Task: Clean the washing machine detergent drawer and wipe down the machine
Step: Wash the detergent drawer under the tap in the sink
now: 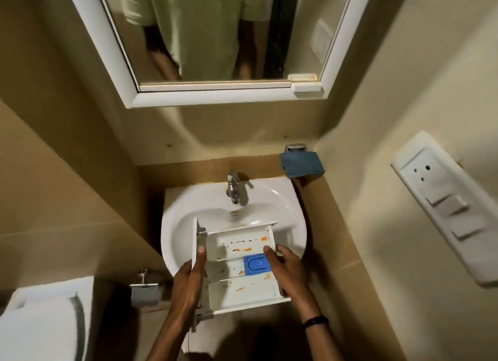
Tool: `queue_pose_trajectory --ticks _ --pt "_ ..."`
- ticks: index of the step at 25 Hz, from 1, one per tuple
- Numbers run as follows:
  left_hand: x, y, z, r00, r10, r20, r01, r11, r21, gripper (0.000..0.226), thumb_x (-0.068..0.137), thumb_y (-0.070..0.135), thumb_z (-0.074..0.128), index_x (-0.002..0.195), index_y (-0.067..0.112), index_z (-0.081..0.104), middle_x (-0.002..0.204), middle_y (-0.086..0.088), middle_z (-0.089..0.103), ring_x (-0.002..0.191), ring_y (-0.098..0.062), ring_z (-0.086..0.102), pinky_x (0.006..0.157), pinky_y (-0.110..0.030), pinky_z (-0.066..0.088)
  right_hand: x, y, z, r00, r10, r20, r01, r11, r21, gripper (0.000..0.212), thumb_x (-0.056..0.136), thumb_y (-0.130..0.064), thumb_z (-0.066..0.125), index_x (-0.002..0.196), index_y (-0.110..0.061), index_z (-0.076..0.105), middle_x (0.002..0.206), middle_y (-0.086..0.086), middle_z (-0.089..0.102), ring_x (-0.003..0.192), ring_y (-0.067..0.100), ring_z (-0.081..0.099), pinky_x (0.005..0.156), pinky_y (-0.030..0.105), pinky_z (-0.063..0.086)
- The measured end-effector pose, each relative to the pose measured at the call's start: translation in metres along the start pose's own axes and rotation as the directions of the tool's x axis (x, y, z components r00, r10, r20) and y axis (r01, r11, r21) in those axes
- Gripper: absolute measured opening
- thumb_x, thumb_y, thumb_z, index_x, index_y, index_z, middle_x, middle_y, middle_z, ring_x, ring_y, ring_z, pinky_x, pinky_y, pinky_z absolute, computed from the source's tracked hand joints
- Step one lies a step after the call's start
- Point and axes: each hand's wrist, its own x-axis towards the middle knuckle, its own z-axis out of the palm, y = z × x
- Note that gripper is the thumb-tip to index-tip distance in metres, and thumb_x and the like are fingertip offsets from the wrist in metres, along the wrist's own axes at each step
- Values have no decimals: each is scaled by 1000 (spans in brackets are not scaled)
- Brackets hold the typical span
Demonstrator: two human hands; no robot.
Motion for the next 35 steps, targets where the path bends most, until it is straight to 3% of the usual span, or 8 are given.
queue_pose_trajectory --ticks 6,9,12,20,25,29,33,35 --pt "47 14 68 987 -74 -141 75 997 7 79 84 87 48 74 9 56 64 -4 54 63 -25 48 65 -37 38 104 -12 -22 983 77 165 -52 988 -148 52 95 -56 55 130 -18 61 128 1 63 117 23 59 96 31 46" --pt "77 11 84 975 -130 -182 137 990 28 92 75 93 45 73 2 61 66 -7 61 63 -27 53 65 -37 44 142 -9 -15 970 100 220 -63 983 -170 46 92 -58 55 109 -17 68 114 2 69 105 21 63 96 38 51" --pt "105 9 90 969 -171 -179 181 983 37 90 89 83 46 79 -4 69 79 -15 70 71 -31 61 73 -39 51 163 -14 -5 969 118 217 -81 982 -173 43 93 -53 57 95 -11 68 96 4 70 93 23 65 90 38 53" --pt "142 0 87 965 -199 -170 195 980 -41 78 94 75 46 67 4 63 70 -12 63 68 -30 55 70 -39 45 186 -29 16 980 62 188 -2 952 -307 45 98 -47 52 118 -10 67 119 10 69 112 29 63 98 37 49" --pt "142 -2 86 971 -133 -199 135 991 -2 76 90 80 45 71 7 58 67 -9 62 66 -24 53 67 -37 43 196 -67 23 976 -194 99 218 867 -448 45 95 -35 60 129 -7 59 124 15 66 120 32 60 97 35 47" --pt "137 -6 90 972 -125 -200 124 992 -18 75 86 83 41 72 10 52 72 -9 62 68 -21 51 67 -36 41 201 -125 41 891 -429 151 453 815 -362 36 91 -45 64 115 -18 67 102 -7 72 92 13 67 79 27 51" --pt "141 -10 91 970 -177 -165 159 980 -119 88 82 88 46 71 2 58 74 -9 68 70 -25 57 72 -40 49 203 -146 59 834 -505 222 547 807 -222 20 94 -15 62 112 -22 68 89 -1 73 73 15 69 65 13 52" --pt "146 -15 91 962 -216 -166 189 968 -163 111 71 100 45 92 -6 71 89 -16 76 84 -35 70 85 -48 58 209 -146 59 832 -506 227 551 799 -241 23 94 -4 58 107 -19 70 85 1 71 71 16 67 60 6 48"
